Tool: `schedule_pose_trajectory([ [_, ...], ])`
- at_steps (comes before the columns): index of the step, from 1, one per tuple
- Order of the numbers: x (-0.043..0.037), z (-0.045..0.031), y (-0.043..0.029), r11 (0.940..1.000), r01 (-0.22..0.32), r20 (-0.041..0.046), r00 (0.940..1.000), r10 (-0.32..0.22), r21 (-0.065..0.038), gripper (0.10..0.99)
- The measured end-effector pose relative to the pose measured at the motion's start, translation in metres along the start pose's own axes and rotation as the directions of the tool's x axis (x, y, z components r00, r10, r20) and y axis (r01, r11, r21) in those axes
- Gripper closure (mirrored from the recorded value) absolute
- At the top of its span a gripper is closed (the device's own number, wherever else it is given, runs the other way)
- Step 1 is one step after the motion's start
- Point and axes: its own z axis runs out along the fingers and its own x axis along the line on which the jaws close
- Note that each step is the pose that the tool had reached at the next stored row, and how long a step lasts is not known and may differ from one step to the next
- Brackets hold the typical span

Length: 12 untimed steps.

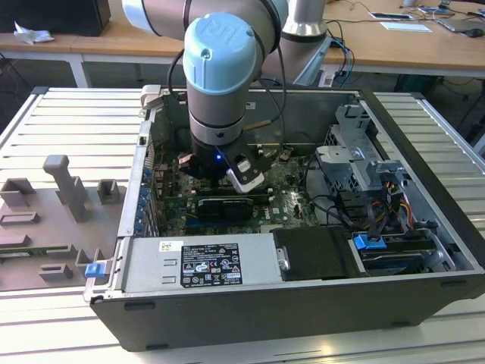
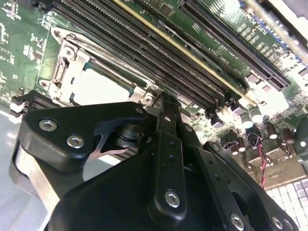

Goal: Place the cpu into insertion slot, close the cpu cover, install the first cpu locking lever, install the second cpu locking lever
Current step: 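Install the second cpu locking lever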

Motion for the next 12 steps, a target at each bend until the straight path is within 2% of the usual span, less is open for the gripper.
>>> schedule_pose_trajectory([
  [4, -0.0001, -0.0049, 0.0015, 1.0000, 0.000, -0.0001, 1.0000, 0.000, 0.000, 0.980],
  [9, -0.0003, -0.0154, 0.0045, 1.0000, 0.000, 0.0002, 1.0000, 0.000, -0.004, 0.980],
  [10, -0.0004, -0.0199, 0.0058, 1.0000, 0.000, 0.0002, 1.0000, 0.000, -0.004, 0.980],
  [12, -0.0004, -0.0208, 0.0061, 1.0000, 0.000, 0.0003, 1.0000, 0.000, -0.004, 0.980],
])
